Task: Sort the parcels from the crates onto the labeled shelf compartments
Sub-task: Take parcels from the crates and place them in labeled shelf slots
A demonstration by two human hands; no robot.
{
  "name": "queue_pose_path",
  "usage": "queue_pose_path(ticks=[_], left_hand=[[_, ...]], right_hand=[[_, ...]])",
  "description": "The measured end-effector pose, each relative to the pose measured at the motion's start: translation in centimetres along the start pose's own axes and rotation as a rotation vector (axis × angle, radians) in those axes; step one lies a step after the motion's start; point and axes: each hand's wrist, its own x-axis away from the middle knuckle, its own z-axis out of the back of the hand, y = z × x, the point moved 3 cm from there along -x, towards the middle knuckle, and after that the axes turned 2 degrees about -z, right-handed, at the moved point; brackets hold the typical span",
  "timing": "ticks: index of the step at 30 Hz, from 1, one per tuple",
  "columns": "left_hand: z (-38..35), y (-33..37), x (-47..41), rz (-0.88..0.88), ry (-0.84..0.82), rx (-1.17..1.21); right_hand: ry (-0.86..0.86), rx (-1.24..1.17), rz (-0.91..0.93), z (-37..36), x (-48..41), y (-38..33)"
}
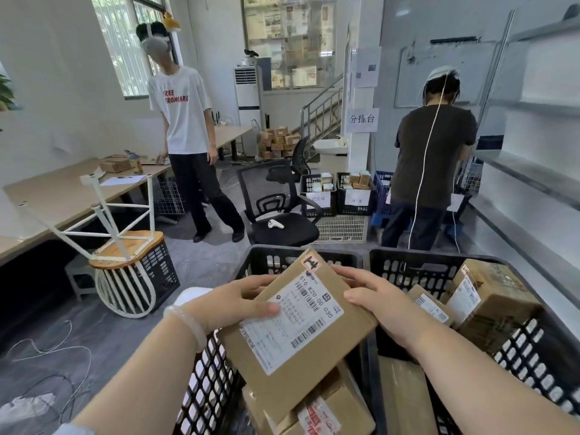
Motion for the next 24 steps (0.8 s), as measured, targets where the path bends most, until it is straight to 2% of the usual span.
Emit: queue_pose_path(ticks=[6,9,12,16,20,24], left_hand=[[0.2,1.2,-0.5,-0.152,0.171,0.168],[-0.6,3.0,-1.2,-0.246,0.261,0.289],[-2.7,5.0,-2.2,-0.324,0.263,0.364],[-6.5,7.6,-3.5,-0.389,0.117,0.430],[-11.4,9.8,-4.9,-0.430,-0.156,0.365],[-18.5,11.3,-5.5,-0.452,-0.394,0.302]], right_hand=[[0.244,-0.177,0.104,1.1,0.0,-0.5],[0.280,-0.210,0.087,1.5,0.6,-0.3],[0.308,-0.216,0.086,1.9,1.9,-0.5],[0.486,-0.226,0.091,4.5,5.7,-1.1],[0.759,-0.166,0.075,7.6,12.1,-1.0],[1.021,-0.220,0.015,8.3,20.0,1.4]])
